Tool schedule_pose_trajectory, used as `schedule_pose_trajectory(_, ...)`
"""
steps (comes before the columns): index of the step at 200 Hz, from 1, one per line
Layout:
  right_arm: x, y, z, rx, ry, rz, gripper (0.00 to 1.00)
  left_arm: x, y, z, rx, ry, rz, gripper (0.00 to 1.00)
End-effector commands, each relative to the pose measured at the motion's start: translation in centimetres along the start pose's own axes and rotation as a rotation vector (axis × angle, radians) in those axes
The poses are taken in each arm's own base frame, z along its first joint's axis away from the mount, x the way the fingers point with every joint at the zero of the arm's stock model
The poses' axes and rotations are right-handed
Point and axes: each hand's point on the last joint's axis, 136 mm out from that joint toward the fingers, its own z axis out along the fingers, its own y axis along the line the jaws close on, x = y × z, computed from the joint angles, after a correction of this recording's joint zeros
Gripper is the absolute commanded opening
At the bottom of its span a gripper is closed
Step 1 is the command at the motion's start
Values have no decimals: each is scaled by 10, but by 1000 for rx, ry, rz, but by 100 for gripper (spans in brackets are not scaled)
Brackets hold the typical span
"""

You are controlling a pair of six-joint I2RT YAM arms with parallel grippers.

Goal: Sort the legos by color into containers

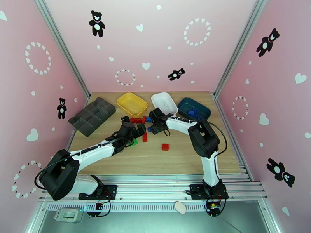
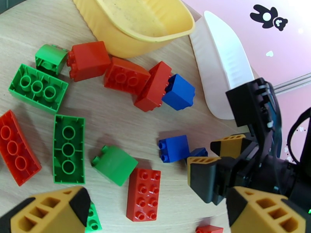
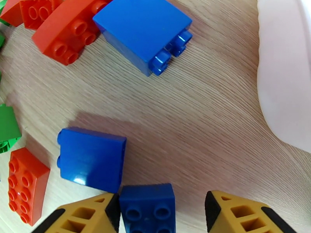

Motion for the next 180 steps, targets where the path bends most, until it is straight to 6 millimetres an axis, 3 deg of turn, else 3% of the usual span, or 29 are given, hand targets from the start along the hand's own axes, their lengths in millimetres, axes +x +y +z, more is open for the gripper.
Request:
schedule_pose_trajectory(1, -1, 1, 5, 5, 17, 2, 58, 0, 1, 3, 0, 0, -12, 98)
schedule_pose_trajectory(65, 3, 2, 7, 2, 26, 10, 45, 0, 0, 5, 4, 2, -14, 99)
schedule_pose_trajectory(107, -1, 1, -11, -9, -15, 38, 41, 4, -9, 12, 35, 33, -9, 98)
schedule_pose_trajectory(141, -4, -2, -34, -35, -66, 84, 40, 7, -33, 22, 107, 73, -2, 98)
schedule_pose_trajectory(172, -6, -19, -58, -64, -117, 174, 38, 12, -59, 31, 197, 121, 5, 99)
schedule_pose_trajectory(180, -5, -26, -64, -68, -130, 204, 38, 6, -78, 32, 246, 121, 3, 99)
